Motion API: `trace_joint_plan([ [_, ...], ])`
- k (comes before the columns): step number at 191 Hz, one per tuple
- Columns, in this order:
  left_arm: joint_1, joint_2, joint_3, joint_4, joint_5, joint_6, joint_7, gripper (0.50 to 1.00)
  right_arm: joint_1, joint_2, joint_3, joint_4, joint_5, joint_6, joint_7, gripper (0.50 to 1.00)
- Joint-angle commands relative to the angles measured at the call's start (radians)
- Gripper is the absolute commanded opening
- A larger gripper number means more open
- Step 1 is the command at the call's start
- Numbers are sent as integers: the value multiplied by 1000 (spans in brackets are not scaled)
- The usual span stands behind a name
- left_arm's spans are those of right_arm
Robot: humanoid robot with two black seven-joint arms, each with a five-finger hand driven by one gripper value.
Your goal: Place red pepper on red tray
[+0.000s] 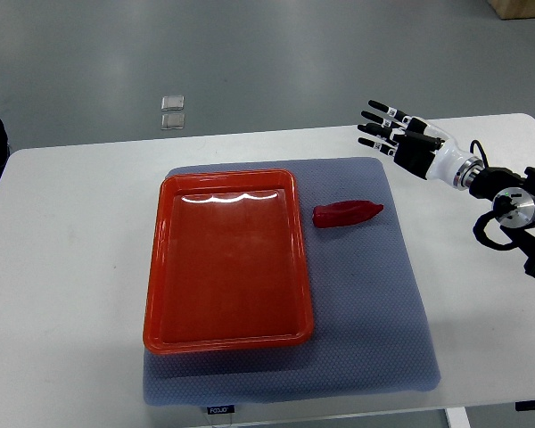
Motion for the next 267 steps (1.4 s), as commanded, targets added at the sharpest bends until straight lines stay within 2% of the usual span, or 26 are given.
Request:
trace_joint_plan([
  [1,-1,0,1,-1,0,0,0,1000,19,7,-6,2,-62,1,0,913],
  [34,1,0,1,-1,0,0,2,1000,55,-7,-3,2,-303,35,12,913],
  [67,1,0,-1,-1,0,0,0,1000,88,-31,-4,3,-617,44,107,913],
  [76,1,0,-1,-1,0,0,0,1000,88,-31,-4,3,-617,44,107,913],
  [77,1,0,-1,-1,0,0,0,1000,91,-31,-4,11,-727,41,141,913],
  [104,1,0,-1,-1,0,0,0,1000,90,-54,-8,78,-1025,15,219,911],
  [134,1,0,-1,0,0,0,0,1000,87,-54,-15,135,-1283,-55,235,911],
  [158,-1,0,-1,-1,0,0,0,1000,98,-45,-73,143,-1332,-89,235,911],
  [212,1,0,-1,-1,0,0,0,1000,134,-36,-302,127,-1340,-245,229,907],
  [227,-1,0,-1,-1,0,0,0,1000,134,-28,-305,124,-1340,-256,226,901],
  [238,1,0,1,-1,0,0,0,1000,134,-22,-305,115,-1340,-258,216,883],
  [260,-1,0,-1,-1,0,0,2,1000,134,-8,-307,103,-1340,-258,212,797],
  [267,1,0,-1,-1,0,0,0,1000,134,-4,-307,103,-1340,-258,212,793],
])
